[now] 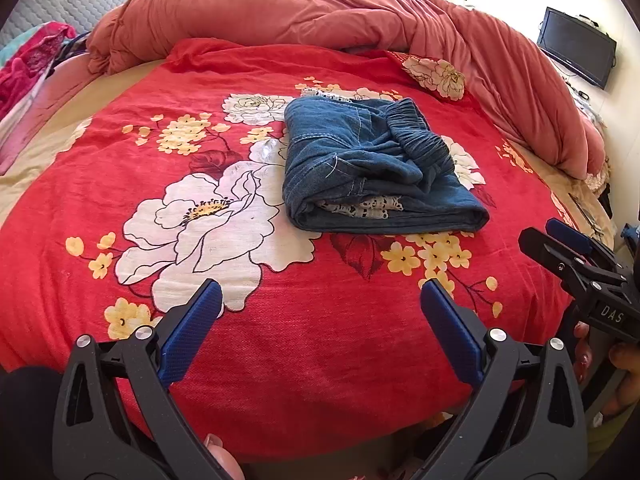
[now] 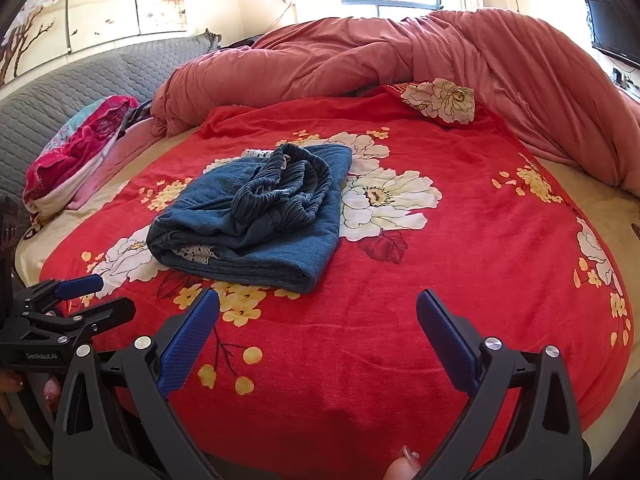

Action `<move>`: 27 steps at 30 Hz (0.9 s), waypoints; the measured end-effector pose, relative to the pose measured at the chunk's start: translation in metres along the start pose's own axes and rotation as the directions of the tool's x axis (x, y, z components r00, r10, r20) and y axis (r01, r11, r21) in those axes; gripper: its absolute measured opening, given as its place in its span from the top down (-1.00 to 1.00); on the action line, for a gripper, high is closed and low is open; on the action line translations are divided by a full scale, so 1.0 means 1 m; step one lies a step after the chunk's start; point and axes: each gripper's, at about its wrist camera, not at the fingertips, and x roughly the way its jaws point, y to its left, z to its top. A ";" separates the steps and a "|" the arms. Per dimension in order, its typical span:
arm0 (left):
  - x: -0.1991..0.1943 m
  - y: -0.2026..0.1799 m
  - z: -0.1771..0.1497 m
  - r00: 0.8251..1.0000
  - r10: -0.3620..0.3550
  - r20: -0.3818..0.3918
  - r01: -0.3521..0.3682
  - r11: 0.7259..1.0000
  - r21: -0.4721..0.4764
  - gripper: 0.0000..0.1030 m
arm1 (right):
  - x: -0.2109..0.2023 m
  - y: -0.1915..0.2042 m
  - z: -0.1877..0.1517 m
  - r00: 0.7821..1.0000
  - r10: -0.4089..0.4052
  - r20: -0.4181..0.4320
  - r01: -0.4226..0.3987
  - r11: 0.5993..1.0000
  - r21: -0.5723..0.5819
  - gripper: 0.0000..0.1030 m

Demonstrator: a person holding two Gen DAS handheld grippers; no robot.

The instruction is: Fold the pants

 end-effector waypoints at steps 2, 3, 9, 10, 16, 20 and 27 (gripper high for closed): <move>0.000 0.000 0.000 1.000 0.002 0.001 -0.002 1.000 0.002 -0.81 | 0.000 0.000 0.000 1.000 0.000 -0.001 0.000 1.000 0.000 -0.91; -0.001 -0.001 0.000 1.000 0.003 0.001 -0.003 1.000 0.002 -0.81 | 0.000 0.000 0.000 1.000 0.000 -0.001 0.000 1.000 -0.001 -0.91; -0.002 -0.001 0.000 1.000 0.004 0.005 -0.004 1.000 -0.002 -0.81 | 0.001 0.000 0.000 1.000 -0.002 -0.003 0.002 1.000 -0.002 -0.91; -0.002 -0.001 0.000 1.000 0.005 0.005 -0.005 1.000 -0.003 -0.81 | 0.001 0.000 0.000 1.000 -0.002 -0.004 0.002 1.000 -0.002 -0.91; -0.002 -0.001 0.001 1.000 0.005 0.008 -0.005 1.000 -0.001 -0.81 | 0.001 -0.001 0.000 1.000 -0.002 -0.003 0.002 1.000 -0.002 -0.91; -0.002 -0.001 0.001 1.000 0.006 0.007 -0.006 1.000 -0.002 -0.81 | 0.002 -0.003 0.000 1.000 -0.003 -0.002 0.003 1.000 0.003 -0.91; -0.002 -0.001 0.001 1.000 0.006 0.007 -0.006 1.000 -0.001 -0.81 | 0.002 -0.005 0.000 1.000 -0.005 -0.003 0.005 1.000 0.008 -0.91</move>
